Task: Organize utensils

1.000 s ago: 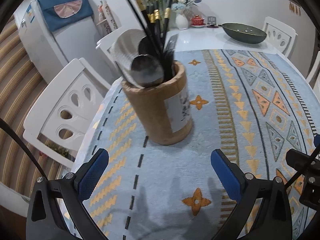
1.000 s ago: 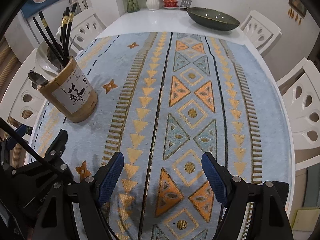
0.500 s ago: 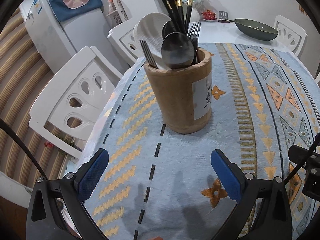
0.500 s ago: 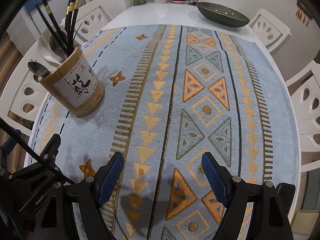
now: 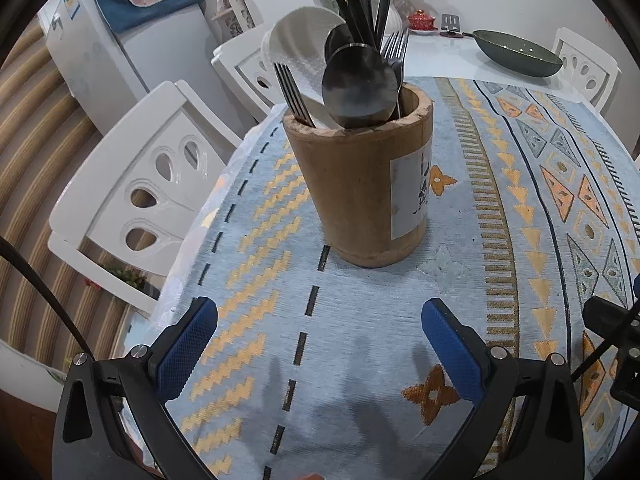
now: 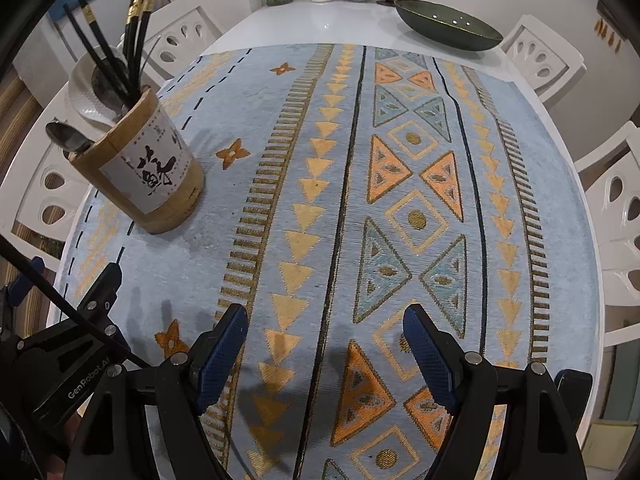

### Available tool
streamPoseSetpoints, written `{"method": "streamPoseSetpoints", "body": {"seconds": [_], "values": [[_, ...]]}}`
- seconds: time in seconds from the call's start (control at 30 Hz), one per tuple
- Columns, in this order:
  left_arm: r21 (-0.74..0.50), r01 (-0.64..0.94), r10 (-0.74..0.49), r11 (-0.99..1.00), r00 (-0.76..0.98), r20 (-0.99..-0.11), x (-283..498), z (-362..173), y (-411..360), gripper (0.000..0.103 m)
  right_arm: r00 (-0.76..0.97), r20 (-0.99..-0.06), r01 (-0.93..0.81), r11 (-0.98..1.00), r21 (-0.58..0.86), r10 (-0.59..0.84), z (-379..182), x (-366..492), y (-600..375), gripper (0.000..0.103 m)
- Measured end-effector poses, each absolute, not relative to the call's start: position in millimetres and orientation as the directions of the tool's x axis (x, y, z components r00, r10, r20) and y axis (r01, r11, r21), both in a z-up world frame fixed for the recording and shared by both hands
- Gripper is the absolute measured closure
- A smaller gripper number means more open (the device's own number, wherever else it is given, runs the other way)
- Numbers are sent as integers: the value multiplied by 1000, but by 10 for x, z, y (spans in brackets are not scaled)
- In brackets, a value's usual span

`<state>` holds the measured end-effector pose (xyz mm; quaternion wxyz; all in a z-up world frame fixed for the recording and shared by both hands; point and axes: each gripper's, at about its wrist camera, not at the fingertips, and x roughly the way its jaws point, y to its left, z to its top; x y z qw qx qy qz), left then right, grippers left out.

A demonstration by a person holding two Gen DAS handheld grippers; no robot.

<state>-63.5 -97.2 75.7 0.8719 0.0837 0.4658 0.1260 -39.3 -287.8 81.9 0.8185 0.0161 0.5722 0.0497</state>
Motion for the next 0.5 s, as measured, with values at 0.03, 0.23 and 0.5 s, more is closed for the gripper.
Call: {"method": "streamPoseSetpoints", "body": {"seconds": [0.03,0.23,0.5], "values": [[261,-142,296,955,532,-793,-625,754,-969,1,341,-935,-59,994,88,103,819,-390,-2889,25],[270,-124,294,955,536,-792,-596,754,-1010,1,340,-935,-45,995,94,104,813,-379,-2925,25],[270,-109,285,957,540,-792,-580,754,-1042,1,337,-936,-45,995,93,103,806,-366,-2933,25]]}}
